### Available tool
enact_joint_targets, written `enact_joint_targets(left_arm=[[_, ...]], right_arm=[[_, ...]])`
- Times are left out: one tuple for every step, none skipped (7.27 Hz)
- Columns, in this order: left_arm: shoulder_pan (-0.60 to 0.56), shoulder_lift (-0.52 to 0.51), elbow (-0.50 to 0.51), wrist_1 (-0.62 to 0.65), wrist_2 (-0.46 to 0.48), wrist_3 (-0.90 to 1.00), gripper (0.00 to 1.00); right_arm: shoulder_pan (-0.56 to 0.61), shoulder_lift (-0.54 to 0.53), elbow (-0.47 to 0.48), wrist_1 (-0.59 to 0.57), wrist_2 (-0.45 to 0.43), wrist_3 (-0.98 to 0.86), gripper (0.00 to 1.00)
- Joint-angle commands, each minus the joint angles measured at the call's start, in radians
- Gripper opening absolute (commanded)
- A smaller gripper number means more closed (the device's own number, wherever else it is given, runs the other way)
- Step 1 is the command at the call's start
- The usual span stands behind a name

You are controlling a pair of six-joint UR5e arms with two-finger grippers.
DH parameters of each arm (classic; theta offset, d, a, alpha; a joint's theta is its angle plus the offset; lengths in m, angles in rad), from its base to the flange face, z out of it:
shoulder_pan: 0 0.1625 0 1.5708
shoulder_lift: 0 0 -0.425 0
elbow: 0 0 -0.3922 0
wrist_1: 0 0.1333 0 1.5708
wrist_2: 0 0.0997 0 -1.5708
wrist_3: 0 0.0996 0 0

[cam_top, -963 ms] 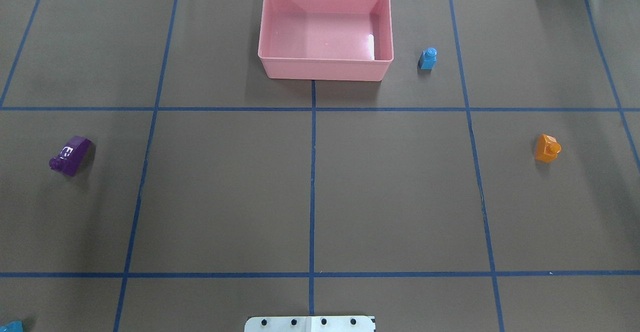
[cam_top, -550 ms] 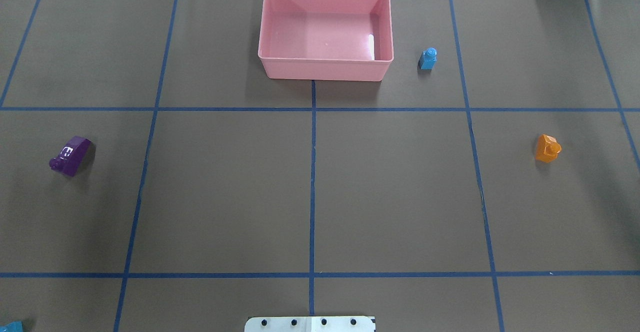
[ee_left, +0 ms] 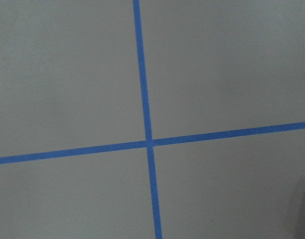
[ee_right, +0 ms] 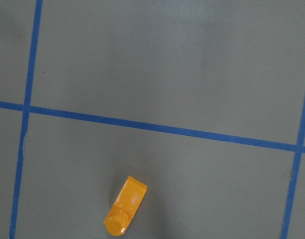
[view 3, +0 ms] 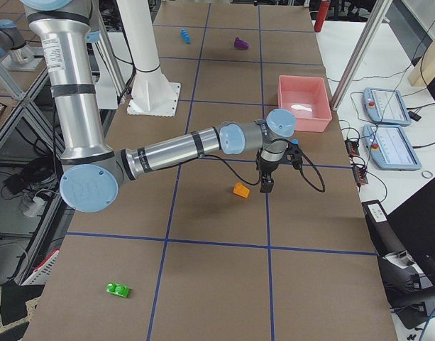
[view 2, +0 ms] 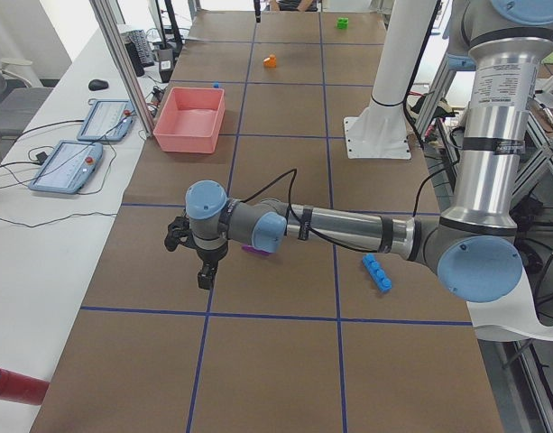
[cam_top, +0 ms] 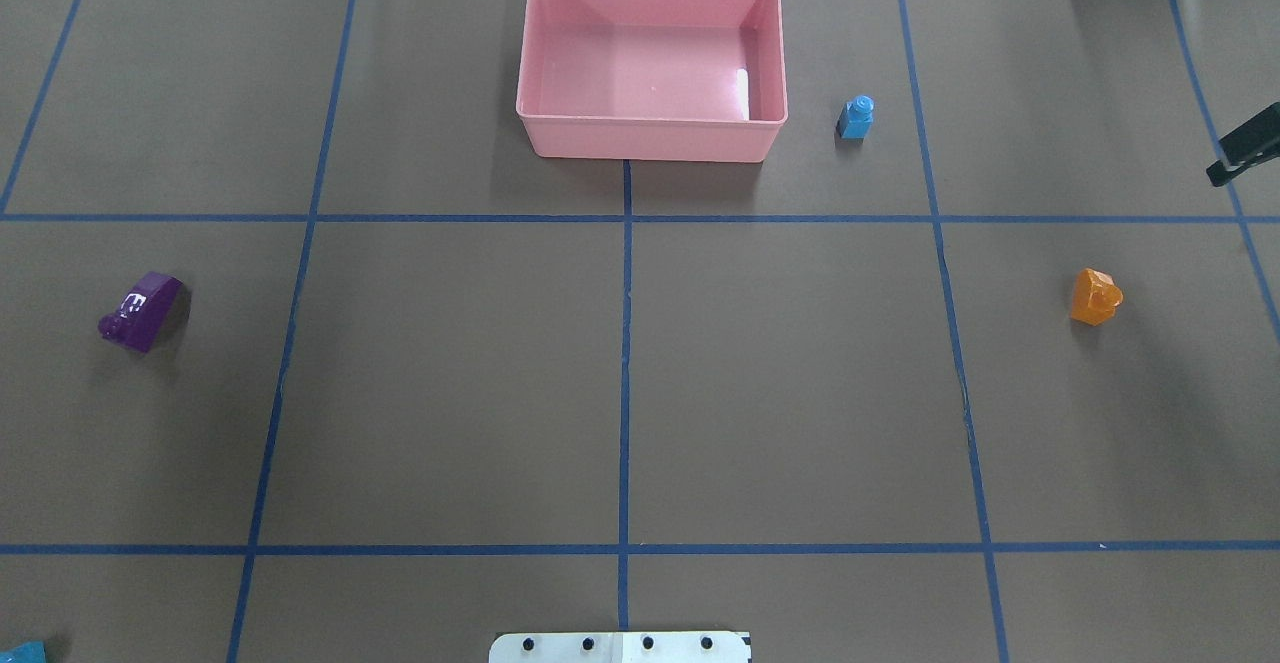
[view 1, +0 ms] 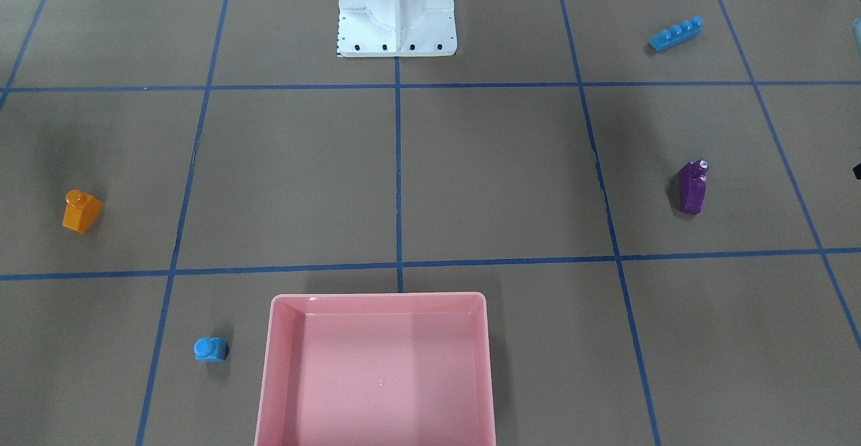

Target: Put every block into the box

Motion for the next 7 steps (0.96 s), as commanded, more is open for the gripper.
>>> enact_joint_targets(left_arm=[[0.028, -0.013, 0.009, 0.003, 0.006, -0.003, 1.00], [0.033, -0.014, 0.015, 0.001, 0.008, -0.003, 1.00], [0.033, -0.020, 0.022, 0.001, 0.009, -0.003, 1.00], [0.033, -0.022, 0.024, 0.001, 0.009, -0.003, 1.00], [0.033, -0.026, 0.026, 0.001, 0.008, -0.005, 1.00], [0.033, -0.026, 0.030, 0.001, 0.008, -0.005, 1.00], [0.033, -0.026, 0.030, 0.001, 0.006, -0.008, 1.00]], right_arm=[[-0.130, -0.007, -0.043, 0.244, -0.014, 0.325, 1.00], [-0.196, -0.008, -0.106, 0.383, -0.058, 0.492, 1.00], [-0.263, -0.002, -0.157, 0.455, -0.067, 0.630, 1.00], [-0.288, -0.005, -0.160, 0.467, -0.080, 0.706, 1.00], [-0.287, -0.017, -0.159, 0.464, -0.083, 0.711, 1.00], [-0.284, -0.039, -0.159, 0.461, -0.074, 0.699, 1.00], [-0.280, -0.046, -0.162, 0.458, -0.066, 0.694, 1.00]])
